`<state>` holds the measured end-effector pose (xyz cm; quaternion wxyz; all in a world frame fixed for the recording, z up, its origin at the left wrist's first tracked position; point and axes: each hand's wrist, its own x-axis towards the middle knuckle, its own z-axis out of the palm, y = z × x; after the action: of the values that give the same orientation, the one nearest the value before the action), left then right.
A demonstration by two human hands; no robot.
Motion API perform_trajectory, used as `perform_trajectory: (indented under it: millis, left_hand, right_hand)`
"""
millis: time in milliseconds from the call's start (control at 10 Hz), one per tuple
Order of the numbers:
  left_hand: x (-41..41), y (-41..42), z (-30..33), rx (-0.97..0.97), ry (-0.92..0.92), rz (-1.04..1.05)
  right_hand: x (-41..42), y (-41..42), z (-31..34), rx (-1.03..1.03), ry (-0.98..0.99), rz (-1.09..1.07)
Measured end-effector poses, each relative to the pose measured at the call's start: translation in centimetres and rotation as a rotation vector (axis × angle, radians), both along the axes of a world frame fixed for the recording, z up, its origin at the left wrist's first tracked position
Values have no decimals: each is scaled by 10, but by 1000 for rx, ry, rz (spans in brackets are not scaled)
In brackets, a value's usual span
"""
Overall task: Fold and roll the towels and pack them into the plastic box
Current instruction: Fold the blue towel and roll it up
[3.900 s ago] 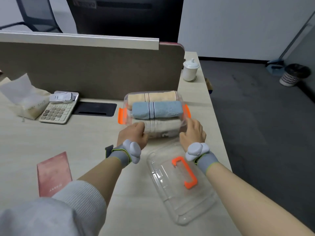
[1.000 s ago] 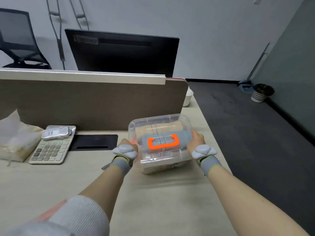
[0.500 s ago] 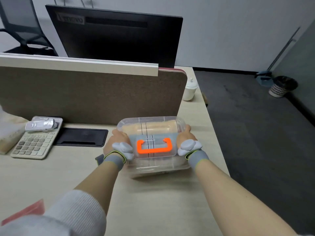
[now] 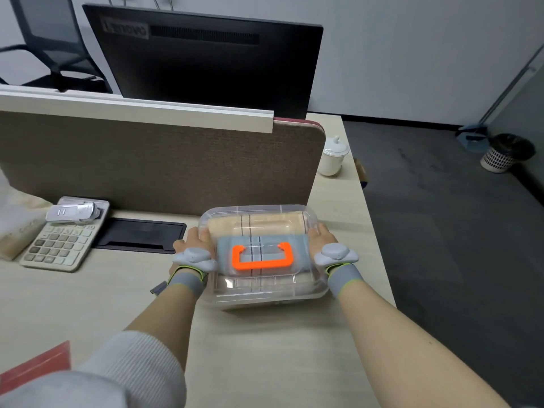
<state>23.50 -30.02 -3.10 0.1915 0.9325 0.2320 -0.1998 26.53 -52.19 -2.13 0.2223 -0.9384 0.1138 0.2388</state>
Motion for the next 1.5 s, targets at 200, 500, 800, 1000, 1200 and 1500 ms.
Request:
perform_trajectory:
  millis: [200,500,800,1000,1200,1500]
  left_hand:
    - [-8,-7,16,-80,-5,207]
    - [-7,-8,2,-62,-159,301]
    - [-2,-7,1,-148,-198,350]
    - [-3,-2,-4,-27,-151,179]
    - [-4,-12,-15,-25,-290,213]
    - [3,-12,-20,55,-299,194]
  right_hand:
    - [-2,10,-13,14,-95,-230]
    - [2,13,-19,-34,-166,-295]
    - [0,17,-18,-83,-220,-228]
    - [0,3,-2,45,-105,-158]
    - [11,-1,-12,137,-59,-181]
    - [6,5,-13,104,-172,-270]
